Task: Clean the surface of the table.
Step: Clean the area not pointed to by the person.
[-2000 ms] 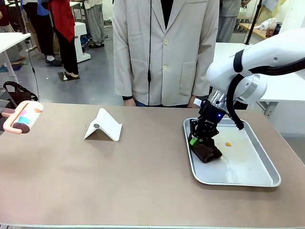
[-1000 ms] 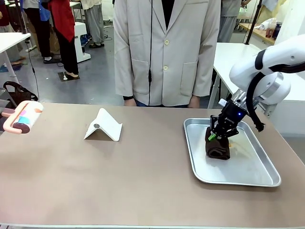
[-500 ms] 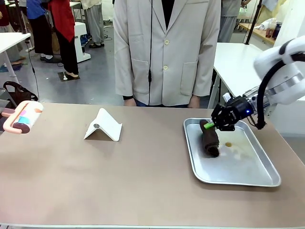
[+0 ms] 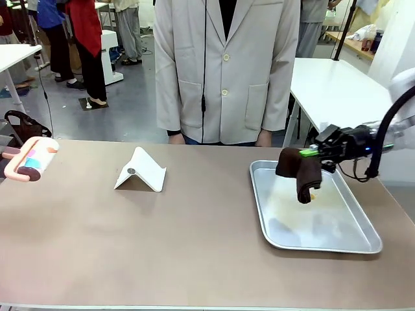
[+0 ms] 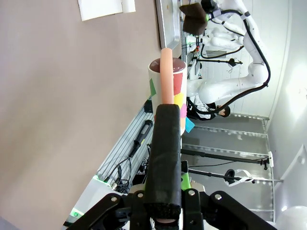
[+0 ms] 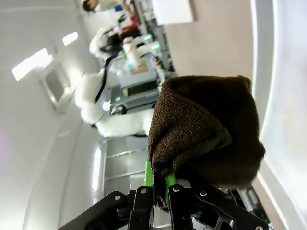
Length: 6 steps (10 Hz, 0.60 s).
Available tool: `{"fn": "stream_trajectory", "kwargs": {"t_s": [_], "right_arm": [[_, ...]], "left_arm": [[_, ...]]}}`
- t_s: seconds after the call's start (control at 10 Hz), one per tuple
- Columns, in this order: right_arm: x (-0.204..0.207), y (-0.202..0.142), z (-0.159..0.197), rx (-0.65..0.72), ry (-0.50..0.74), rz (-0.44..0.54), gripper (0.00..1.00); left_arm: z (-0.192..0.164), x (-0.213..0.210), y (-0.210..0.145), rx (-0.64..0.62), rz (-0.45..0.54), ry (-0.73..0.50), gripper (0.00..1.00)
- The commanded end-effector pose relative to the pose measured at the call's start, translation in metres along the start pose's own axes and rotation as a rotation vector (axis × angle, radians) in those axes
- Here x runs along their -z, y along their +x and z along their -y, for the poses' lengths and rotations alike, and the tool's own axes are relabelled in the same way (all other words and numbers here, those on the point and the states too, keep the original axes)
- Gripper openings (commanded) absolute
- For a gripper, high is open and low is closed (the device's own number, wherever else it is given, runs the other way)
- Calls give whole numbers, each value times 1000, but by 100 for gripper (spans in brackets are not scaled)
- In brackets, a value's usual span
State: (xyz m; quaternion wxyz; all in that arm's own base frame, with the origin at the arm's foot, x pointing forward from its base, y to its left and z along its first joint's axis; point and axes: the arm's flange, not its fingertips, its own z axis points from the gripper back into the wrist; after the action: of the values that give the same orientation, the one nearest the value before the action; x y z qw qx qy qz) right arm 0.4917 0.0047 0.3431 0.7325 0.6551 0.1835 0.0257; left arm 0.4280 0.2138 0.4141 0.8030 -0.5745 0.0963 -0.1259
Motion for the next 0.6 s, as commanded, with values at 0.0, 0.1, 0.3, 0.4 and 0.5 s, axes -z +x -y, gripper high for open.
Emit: {"fn": "stream_trajectory", "kwargs": {"t_s": [0.0,0.1,0.3,0.4,0.5], "right_arm": [[-34,-35,-15,-72,17,34,10],[-56,-57,-16,-77,-21,105,10],[-99,-100,-4,-99,-50,209,10],[-117,-117,10,-81,-58,301,10],[-135,-133,27,-81,-14,370,10]], "left_arm": [[4,0,-1,12,8,-15,22],[4,0,-1,12,8,-15,22],[4,0,-1,12,8,-15,22],[4,0,-1,12,8,-15,22],[4,0,-1,12,8,-15,22]]}}
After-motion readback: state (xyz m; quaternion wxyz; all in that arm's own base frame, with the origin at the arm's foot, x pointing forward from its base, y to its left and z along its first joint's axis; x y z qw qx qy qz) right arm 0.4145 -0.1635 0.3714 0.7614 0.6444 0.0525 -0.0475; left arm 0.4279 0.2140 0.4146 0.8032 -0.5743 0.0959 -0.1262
